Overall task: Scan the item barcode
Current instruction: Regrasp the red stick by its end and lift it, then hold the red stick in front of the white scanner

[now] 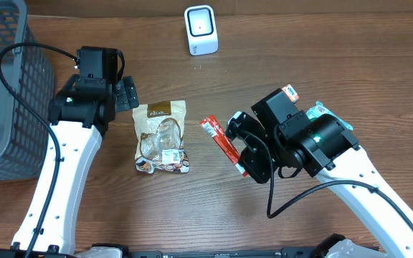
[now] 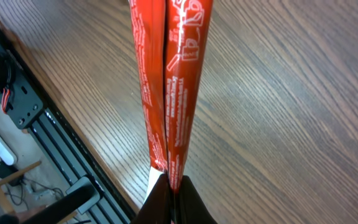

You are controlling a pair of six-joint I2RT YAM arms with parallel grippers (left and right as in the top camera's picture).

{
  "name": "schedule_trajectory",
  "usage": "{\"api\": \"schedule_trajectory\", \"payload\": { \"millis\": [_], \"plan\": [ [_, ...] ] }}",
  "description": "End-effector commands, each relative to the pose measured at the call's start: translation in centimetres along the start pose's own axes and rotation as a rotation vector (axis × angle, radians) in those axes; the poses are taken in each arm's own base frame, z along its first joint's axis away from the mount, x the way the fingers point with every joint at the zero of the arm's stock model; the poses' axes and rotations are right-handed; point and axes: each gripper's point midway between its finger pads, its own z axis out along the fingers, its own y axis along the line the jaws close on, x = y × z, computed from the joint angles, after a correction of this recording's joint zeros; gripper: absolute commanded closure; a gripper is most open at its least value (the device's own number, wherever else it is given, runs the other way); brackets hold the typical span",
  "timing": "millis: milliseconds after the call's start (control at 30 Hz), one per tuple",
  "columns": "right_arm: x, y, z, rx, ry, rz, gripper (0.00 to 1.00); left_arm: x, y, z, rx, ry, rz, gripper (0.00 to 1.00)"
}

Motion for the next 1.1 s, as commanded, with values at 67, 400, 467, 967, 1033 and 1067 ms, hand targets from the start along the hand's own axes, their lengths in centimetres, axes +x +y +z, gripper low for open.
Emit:
{"api": "schedule_trajectory", "payload": {
  "millis": [67, 400, 467, 967, 1033, 1067],
  "plan": [
    [-1.2, -0.4, -0.7, 0.030, -0.051, -0.025, 0.96, -0.6, -0.3, -0.6, 0.014, -0.022, -0.005, 0.00],
    [-1.5, -0.6, -0.7, 0.038, -0.060, -0.012, 0.96, -0.6, -0.3, -0.6, 0.014, -0.022, -0.005, 0.00],
    [-1.5, -0.6, -0.7, 0.038, -0.059, -0.008, 0.96, -0.7, -0.3, -0.6, 0.014, -0.022, -0.005, 0.00],
    [-4.2, -3.3, -0.7, 0.172, -0.148, 0.041, 0.97, -0.6, -0.3, -0.6, 0.014, -0.022, -0.005, 0.00],
    [-4.5, -3.9, -1.2, 0.209, -0.160, 0.042, 0.97, -0.6, -0.3, -0.6, 0.014, -0.022, -0.005, 0.00],
    [-4.7, -4.1, -1.5, 0.226, -0.165, 0.042, 0.96, -0.7, -0.3, -0.6, 0.014, -0.022, -0.005, 0.00]
  ]
}}
